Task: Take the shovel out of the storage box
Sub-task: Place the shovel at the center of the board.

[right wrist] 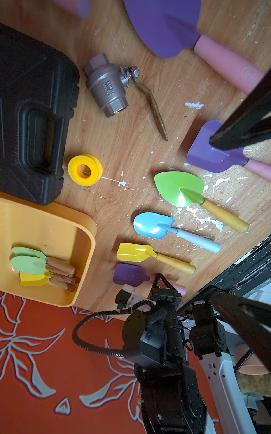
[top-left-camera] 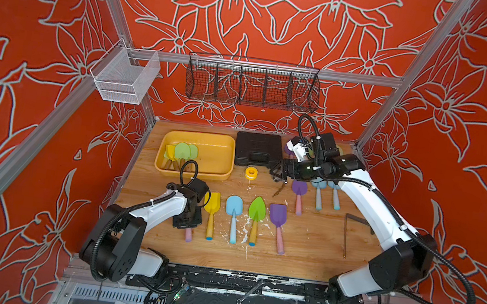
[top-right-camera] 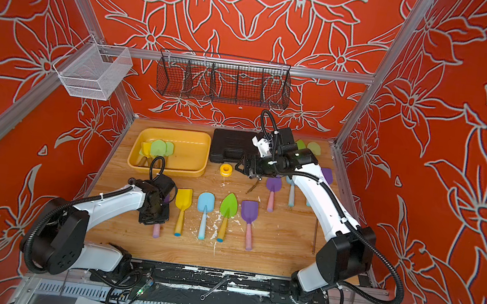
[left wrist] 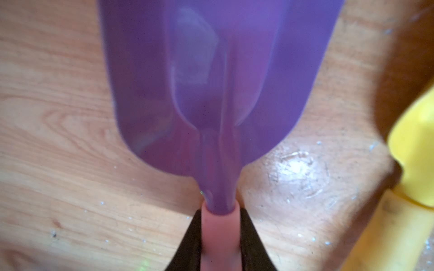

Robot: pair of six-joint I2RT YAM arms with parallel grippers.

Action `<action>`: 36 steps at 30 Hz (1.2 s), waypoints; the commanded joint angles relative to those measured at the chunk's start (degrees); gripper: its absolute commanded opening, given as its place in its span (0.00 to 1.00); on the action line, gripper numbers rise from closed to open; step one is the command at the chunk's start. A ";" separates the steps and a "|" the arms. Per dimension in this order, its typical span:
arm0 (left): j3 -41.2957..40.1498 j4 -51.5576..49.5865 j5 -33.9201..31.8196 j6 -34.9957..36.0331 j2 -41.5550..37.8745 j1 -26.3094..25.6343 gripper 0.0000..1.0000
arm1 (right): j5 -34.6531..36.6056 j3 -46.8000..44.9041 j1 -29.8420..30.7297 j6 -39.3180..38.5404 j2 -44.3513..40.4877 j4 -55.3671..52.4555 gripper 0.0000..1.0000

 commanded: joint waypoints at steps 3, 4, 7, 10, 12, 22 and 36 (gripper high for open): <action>1.34 -3.24 -1.03 -1.50 2.19 -0.24 0.40 | -0.45 -0.90 -0.62 -1.57 -1.49 -1.23 0.97; 1.41 -3.42 -1.18 -1.62 2.37 -0.30 0.43 | -0.44 -0.94 -0.62 -1.48 -1.46 -1.20 0.98; 1.65 -4.02 -1.64 -1.94 2.28 -0.30 0.46 | -0.53 -0.93 -0.71 -1.36 -1.32 -1.16 0.97; 1.50 -4.28 -2.05 -2.33 0.88 -0.30 0.45 | -0.53 -0.92 -0.80 -1.21 -1.22 -1.03 0.97; 1.13 -4.30 -2.23 -2.56 -0.38 -0.30 0.45 | -0.39 -0.87 -0.80 -1.18 -1.22 -1.02 0.97; 3.05 -8.02 -3.20 -4.14 -4.09 -0.30 0.51 | -0.39 -0.51 -1.09 -1.20 -0.77 -1.11 0.97; 35.34 -19.05 -8.57 -2.92 -3.67 3.63 0.77 | 0.37 -0.28 -1.41 -1.07 -1.13 -1.16 0.97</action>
